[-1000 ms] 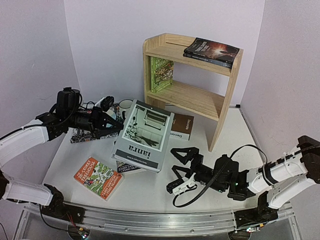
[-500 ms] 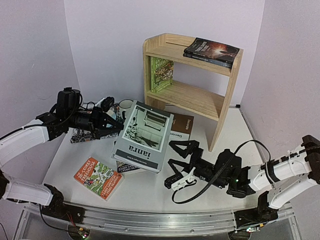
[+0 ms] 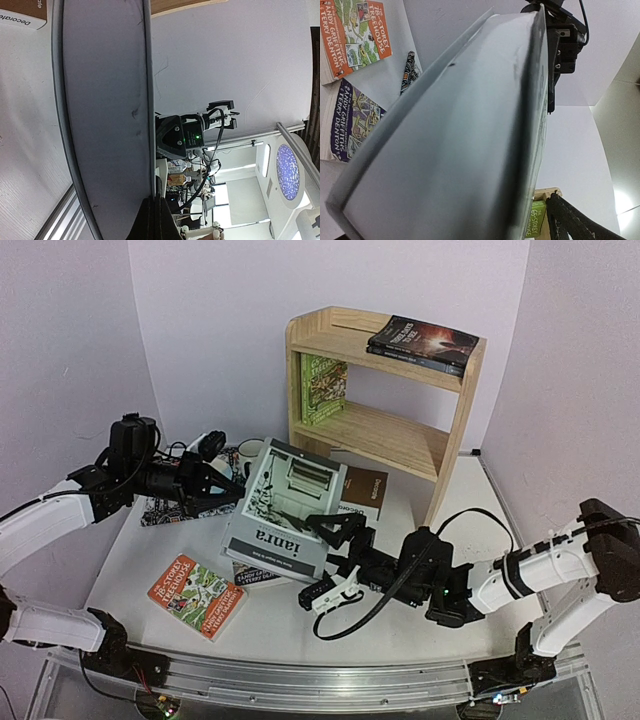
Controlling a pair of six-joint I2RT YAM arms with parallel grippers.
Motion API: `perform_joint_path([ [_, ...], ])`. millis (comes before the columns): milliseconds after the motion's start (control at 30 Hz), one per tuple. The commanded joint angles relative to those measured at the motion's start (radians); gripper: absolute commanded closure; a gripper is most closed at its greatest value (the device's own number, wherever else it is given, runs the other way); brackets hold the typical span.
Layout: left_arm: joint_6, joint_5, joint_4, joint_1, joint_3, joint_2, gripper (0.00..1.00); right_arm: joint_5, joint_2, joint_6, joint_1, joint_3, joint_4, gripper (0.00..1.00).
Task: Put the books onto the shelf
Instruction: Pass from the left arm to the right
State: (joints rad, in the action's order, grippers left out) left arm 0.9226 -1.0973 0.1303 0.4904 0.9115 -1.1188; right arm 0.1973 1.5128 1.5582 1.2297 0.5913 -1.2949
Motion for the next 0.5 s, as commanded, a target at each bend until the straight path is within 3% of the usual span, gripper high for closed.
perform_joint_path([
  [0,0.001,-0.021,-0.044,0.004,0.014,0.037,0.99,-0.011,0.016,-0.010,0.005,0.045,-0.381,0.17],
  [300,-0.022,-0.003,-0.042,0.004,-0.020,0.012,0.97,-0.030,-0.038,-0.033,0.005,0.006,-0.381,0.59],
  [467,-0.128,0.089,0.053,0.002,0.015,0.008,0.74,-0.017,-0.072,-0.025,0.005,-0.030,-0.332,0.66],
])
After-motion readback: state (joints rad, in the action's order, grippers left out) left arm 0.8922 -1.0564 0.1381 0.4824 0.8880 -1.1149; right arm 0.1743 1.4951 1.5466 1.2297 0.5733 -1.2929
